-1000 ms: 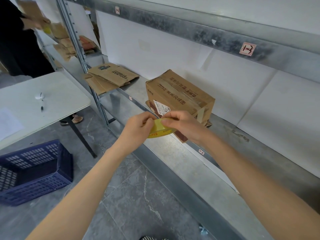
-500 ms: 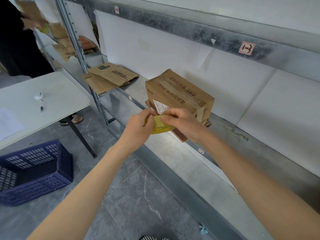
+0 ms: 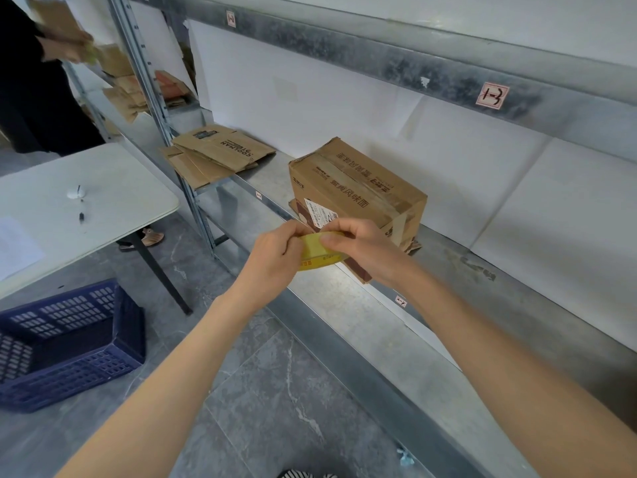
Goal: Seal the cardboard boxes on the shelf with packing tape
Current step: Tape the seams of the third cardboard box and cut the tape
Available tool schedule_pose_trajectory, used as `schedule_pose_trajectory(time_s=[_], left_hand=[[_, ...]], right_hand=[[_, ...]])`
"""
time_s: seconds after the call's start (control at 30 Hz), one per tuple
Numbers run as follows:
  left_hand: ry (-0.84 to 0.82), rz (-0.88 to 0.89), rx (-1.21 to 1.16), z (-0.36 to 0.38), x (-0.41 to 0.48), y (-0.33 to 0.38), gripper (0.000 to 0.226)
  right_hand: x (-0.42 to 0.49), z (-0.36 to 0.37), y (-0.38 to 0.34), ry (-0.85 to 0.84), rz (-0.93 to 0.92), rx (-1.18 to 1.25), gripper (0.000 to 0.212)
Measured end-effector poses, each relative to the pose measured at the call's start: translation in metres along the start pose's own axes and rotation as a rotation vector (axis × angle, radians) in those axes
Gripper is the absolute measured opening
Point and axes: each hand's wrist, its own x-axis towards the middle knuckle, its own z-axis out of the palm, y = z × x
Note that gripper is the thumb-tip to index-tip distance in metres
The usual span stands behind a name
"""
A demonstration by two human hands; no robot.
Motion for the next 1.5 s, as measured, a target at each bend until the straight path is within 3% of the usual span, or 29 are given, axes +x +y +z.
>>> schedule_pose_trajectory(time_s=[0.43,0.7,0.8,0.9,1.17,1.5], left_hand=[[-0.02,-0.013,0.009,0.001,0.004,0.0,0.031],[-0.262,-0.125,-0.1,-0.022,0.008,-0.003,0.02],[-0.225,-0.15,-0.117,-0.021,0.007,-0.002,0.016],[-0.138,-0.163,-0.161,-0.02,0.006,0.001,0.012],[-0.022,-0.174,-0.187,-0.017,0.007,0.006,0.011],[-0.054,-0.131,-0.195,-0.021,0.006,0.014,0.013]], right_hand=[[0.006,-0.002,0.003,0.009,-0.017,0.026,0.009],[0.012,-0.014,0.003,-0.05,0.029,0.166,0.012],[0.012,-0.013,-0.005,0.042,-0.045,-0.111,0.018],[0.01,-0.004,-0.006,0.195,-0.254,-0.297,0.029],[0.002,0.023,0.0,0.352,-0.444,-0.279,0.021],[0.001,0.028,-0.004,0.518,-0.557,-0.281,0.009]])
